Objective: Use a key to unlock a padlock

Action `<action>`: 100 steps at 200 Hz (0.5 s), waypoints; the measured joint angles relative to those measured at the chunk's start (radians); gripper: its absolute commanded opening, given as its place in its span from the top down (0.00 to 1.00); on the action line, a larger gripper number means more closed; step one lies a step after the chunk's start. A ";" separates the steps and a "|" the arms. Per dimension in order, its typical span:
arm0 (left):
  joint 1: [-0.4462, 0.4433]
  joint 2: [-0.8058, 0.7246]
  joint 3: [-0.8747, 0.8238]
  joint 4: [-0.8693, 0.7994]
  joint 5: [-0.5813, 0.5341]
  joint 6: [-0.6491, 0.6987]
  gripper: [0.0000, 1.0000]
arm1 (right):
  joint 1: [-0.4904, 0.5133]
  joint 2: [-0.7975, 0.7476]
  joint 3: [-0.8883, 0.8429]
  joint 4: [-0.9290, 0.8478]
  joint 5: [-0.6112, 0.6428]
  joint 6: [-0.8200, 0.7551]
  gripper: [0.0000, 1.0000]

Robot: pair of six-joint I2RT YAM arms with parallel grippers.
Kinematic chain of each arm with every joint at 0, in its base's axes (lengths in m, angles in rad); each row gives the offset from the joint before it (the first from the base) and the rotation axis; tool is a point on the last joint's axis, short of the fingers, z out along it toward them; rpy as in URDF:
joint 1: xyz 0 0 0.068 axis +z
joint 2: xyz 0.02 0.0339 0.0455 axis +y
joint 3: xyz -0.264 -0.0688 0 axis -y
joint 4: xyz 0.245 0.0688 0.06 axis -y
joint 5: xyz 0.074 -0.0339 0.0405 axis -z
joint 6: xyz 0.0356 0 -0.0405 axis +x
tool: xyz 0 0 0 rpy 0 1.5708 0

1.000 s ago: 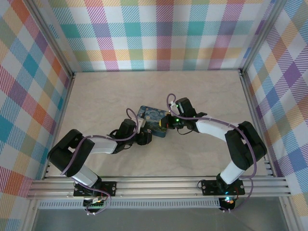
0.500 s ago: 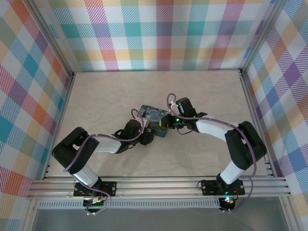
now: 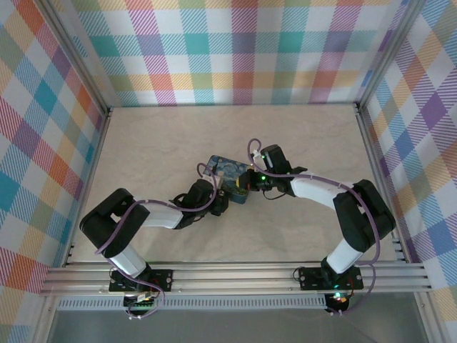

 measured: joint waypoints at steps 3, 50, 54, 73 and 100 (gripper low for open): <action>-0.002 0.001 0.001 0.000 0.000 -0.002 0.63 | 0.000 0.000 0.000 0.000 0.000 0.000 1.00; -0.013 0.003 0.005 0.000 -0.001 -0.016 0.63 | 0.000 0.001 0.000 0.003 0.000 0.000 1.00; -0.014 0.003 0.007 -0.001 -0.001 -0.017 0.63 | 0.000 0.001 -0.001 0.003 0.000 0.000 1.00; -0.019 0.002 0.008 -0.002 -0.008 -0.021 0.62 | 0.000 0.001 -0.003 0.008 -0.001 0.000 1.00; -0.025 0.003 0.014 -0.006 -0.016 -0.026 0.63 | 0.000 0.001 -0.003 0.009 -0.001 0.000 1.00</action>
